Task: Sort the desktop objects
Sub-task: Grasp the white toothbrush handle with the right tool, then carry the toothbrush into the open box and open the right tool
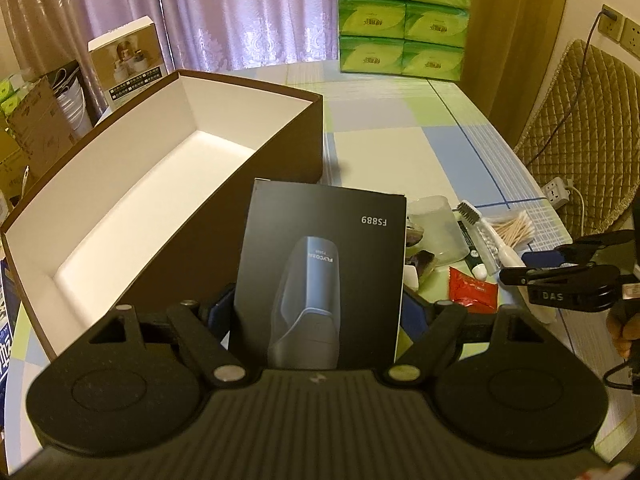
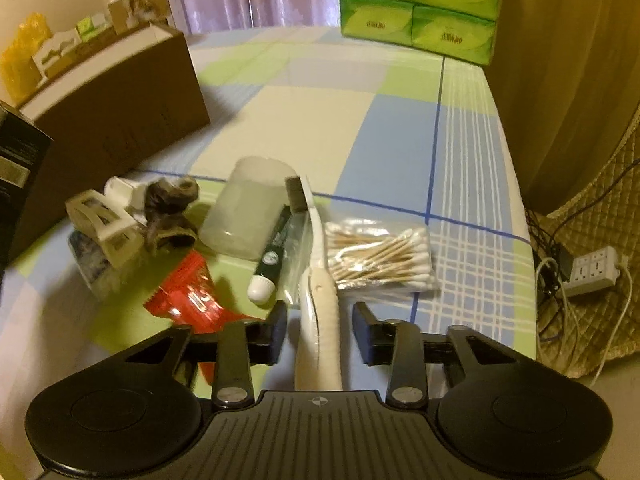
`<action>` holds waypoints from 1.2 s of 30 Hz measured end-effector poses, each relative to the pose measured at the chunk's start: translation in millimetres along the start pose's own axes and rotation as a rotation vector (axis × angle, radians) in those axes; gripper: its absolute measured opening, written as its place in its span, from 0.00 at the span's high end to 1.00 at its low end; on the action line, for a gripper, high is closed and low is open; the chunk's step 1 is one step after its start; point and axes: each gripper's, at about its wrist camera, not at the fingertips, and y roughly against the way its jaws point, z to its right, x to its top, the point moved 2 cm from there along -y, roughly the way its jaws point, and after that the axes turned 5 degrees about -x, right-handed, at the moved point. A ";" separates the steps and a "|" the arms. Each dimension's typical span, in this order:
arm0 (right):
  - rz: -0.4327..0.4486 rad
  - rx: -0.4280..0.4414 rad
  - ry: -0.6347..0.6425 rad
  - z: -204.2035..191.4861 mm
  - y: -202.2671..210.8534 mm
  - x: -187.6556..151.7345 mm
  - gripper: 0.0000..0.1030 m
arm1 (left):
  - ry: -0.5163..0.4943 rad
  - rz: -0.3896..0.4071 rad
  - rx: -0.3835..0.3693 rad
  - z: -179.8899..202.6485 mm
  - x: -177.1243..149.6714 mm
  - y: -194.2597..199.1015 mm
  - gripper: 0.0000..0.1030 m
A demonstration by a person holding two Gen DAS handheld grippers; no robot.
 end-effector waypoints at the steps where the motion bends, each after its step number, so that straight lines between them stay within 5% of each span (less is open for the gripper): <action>1: -0.008 0.000 0.007 -0.5 -2.7 -0.9 0.82 | 0.001 -0.001 -0.003 0.0 -0.8 0.0 0.24; 16: 0.080 0.057 -0.051 -35.9 72.9 14.3 0.82 | 0.016 0.025 -0.040 -13.8 -0.3 25.6 0.24; 26: 0.165 0.164 -0.033 -113.3 115.1 59.7 0.82 | 0.016 0.099 -0.021 -60.7 17.7 67.2 0.24; 36: 0.201 0.276 -0.042 -217.1 103.9 121.5 0.82 | 0.057 0.126 0.026 -151.1 35.7 79.1 0.24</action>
